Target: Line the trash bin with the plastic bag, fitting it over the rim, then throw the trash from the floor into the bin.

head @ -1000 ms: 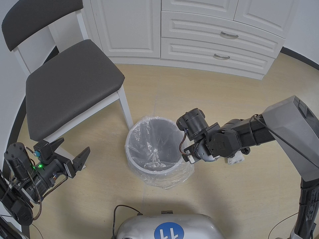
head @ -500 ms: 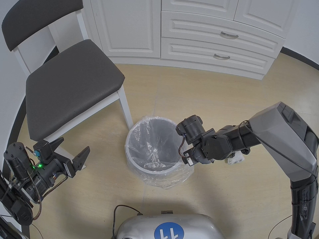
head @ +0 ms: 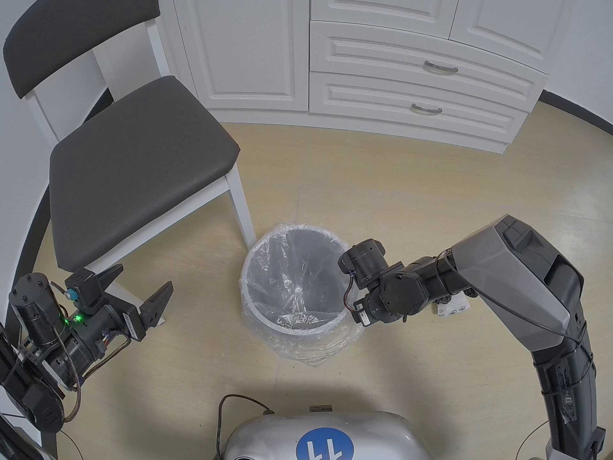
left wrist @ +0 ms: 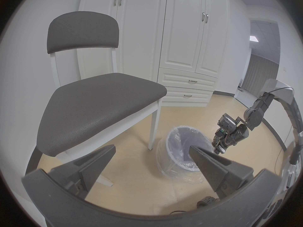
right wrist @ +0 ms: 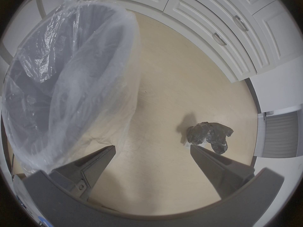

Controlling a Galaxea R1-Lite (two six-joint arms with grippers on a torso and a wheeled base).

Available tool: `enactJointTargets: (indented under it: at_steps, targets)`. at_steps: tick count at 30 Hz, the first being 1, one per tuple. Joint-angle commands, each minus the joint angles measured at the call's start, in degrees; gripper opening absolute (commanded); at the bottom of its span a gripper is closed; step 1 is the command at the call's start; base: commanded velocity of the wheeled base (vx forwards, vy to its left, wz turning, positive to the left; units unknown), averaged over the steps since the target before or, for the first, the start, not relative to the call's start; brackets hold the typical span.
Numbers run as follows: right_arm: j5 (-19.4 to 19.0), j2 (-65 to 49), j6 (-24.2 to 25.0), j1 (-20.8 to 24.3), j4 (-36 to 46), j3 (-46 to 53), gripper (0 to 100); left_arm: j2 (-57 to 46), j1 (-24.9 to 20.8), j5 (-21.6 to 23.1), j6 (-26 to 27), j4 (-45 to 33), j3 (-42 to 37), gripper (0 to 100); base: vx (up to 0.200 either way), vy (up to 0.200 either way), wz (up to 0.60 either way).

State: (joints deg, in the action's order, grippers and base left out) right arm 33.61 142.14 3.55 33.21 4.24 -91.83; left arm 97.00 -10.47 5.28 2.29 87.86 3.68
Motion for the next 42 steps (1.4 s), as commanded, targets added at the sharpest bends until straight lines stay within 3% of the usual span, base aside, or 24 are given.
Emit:
enactJointTargets:
  at_steps: [1, 12, 23, 28, 29, 34, 42]
  targets:
    - [0.0, 0.8, 0.2, 0.0, -0.3, -1.1, 100, 0.4, 0.0, 0.0, 0.0, 0.0, 0.0, 100, 0.000, 0.000, 0.00]
    - [-1.2, 2.6, 2.4, 0.7, -1.4, -1.4, 100, 1.3, 0.0, 0.0, 0.0, 0.0, 0.0, 100, 0.000, 0.000, 0.00]
    - [-1.0, -16.6, 1.7, 2.7, -1.8, 14.3, 100, 0.5, -0.5, 0.1, 0.0, 0.1, -0.6, 100, 0.000, 0.000, 0.00]
    - [-0.8, -20.0, 1.7, 5.2, -2.0, 14.6, 100, 0.5, -0.5, 0.1, 0.0, 0.1, -0.5, 100, 0.000, 0.000, 0.00]
    - [-1.0, -20.1, 1.8, 8.3, -2.7, 12.4, 100, 0.5, -0.5, 0.1, 0.0, 0.1, -0.4, 100, 0.000, 0.000, 0.00]
    - [-1.1, -13.5, 1.6, 12.5, -5.8, 5.6, 100, 0.6, -0.5, 0.1, 0.0, 0.1, -0.3, 100, 0.000, 0.000, 0.00]
    - [-1.1, 2.5, 0.8, 12.9, -6.3, -13.8, 100, 1.3, -0.4, 0.0, 0.0, 0.0, -0.3, 100, 0.000, 0.000, 0.00]
